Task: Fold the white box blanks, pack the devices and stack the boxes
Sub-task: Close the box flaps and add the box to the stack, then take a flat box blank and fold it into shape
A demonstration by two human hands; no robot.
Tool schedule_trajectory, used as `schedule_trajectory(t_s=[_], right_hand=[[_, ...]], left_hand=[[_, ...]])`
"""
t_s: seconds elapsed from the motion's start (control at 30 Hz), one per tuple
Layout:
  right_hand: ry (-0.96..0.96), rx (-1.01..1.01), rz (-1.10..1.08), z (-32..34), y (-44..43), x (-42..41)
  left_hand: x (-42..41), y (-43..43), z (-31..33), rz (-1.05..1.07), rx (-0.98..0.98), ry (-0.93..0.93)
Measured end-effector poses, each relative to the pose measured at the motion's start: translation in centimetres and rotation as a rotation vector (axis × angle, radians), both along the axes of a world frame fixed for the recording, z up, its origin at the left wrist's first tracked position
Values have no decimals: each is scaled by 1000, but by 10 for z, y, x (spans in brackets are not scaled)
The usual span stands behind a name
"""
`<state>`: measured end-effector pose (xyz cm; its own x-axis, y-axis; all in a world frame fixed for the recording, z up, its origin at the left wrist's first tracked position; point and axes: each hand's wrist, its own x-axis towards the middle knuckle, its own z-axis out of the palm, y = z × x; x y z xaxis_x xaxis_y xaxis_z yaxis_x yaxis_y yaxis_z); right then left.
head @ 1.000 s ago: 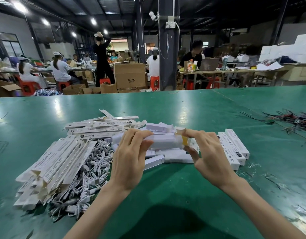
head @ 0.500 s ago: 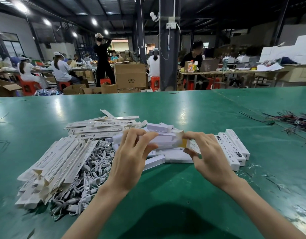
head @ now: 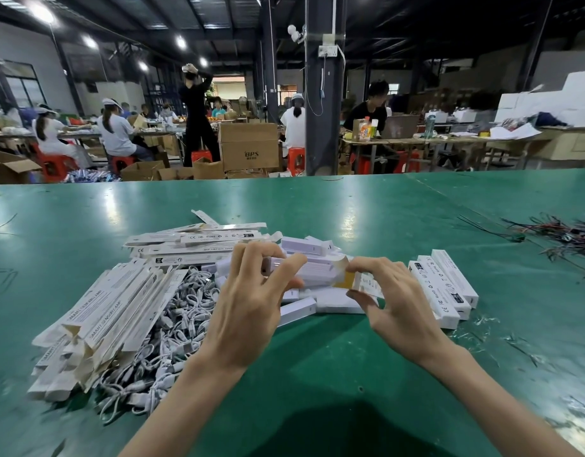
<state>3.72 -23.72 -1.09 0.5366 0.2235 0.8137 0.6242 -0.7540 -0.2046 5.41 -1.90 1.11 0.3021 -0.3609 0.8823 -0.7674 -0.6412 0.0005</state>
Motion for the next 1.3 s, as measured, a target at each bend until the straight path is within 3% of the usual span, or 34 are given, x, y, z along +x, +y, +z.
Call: schedule_trajectory(t_s=[0.3, 0.6, 0.8, 1.1, 1.3], right_hand=[[5, 28, 39, -2, 9, -5], [57, 107, 113, -1, 15, -7], [82, 232, 167, 1, 17, -9], [73, 269, 217, 4, 25, -18], [65, 251, 216, 3, 24, -18]], left_hand=[[-6, -10, -5, 4, -31, -52], [-8, -14, -11, -211, -332, 50], [-12, -21, -13, -333, -275, 71], [-14, -25, -19, -36, -79, -84], [-14, -28, -24, 73, 1, -16]])
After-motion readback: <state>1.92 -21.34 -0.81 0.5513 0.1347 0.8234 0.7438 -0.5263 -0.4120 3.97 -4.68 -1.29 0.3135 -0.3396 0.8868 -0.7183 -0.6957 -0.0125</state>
